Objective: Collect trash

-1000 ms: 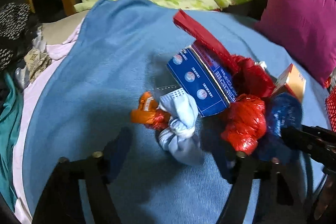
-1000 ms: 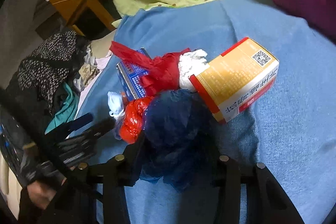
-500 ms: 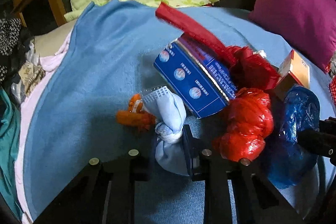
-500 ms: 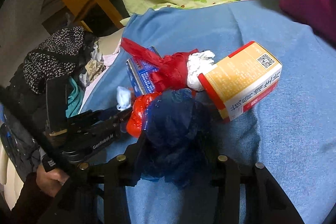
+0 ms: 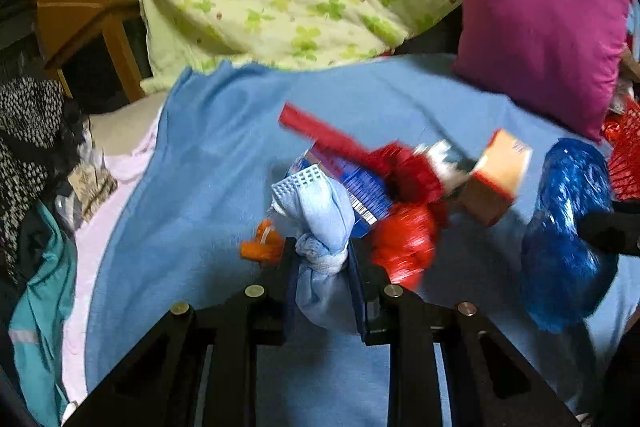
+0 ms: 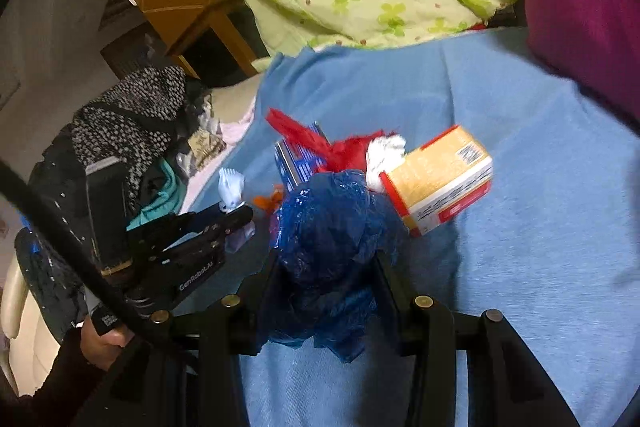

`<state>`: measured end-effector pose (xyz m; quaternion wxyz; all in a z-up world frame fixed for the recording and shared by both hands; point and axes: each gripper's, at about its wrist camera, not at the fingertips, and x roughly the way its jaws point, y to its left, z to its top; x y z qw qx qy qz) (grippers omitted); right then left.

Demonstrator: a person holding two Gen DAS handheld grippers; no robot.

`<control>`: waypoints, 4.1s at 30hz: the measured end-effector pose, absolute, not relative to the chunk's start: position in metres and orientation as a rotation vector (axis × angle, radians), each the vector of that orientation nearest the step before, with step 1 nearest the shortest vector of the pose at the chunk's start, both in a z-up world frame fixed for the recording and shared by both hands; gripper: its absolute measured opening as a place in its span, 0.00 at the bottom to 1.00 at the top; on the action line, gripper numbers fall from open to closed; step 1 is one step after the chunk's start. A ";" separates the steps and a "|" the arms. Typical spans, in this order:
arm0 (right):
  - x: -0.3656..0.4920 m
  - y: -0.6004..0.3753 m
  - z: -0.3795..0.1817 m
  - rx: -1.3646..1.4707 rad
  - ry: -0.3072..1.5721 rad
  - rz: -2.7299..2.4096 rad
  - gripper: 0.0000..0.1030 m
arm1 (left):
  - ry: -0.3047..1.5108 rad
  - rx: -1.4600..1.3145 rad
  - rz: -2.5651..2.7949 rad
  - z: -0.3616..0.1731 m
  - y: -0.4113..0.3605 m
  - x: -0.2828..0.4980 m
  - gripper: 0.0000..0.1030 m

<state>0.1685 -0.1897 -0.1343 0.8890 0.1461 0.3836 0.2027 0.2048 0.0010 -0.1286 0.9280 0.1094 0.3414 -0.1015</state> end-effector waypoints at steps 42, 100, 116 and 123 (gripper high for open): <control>-0.002 -0.537 -0.057 0.685 0.343 -0.339 0.64 | 0.593 0.215 -1.001 -0.024 -0.368 0.137 0.59; 0.214 -0.306 -0.202 0.165 0.693 -0.073 0.69 | 0.863 -0.072 0.190 -0.231 0.090 0.277 1.00; 0.234 -0.287 -0.215 0.034 0.819 -0.114 0.96 | 0.862 -0.072 0.187 -0.232 0.090 0.277 1.00; 0.235 -0.288 -0.214 0.031 0.822 -0.116 0.97 | 0.862 -0.072 0.187 -0.232 0.090 0.277 1.00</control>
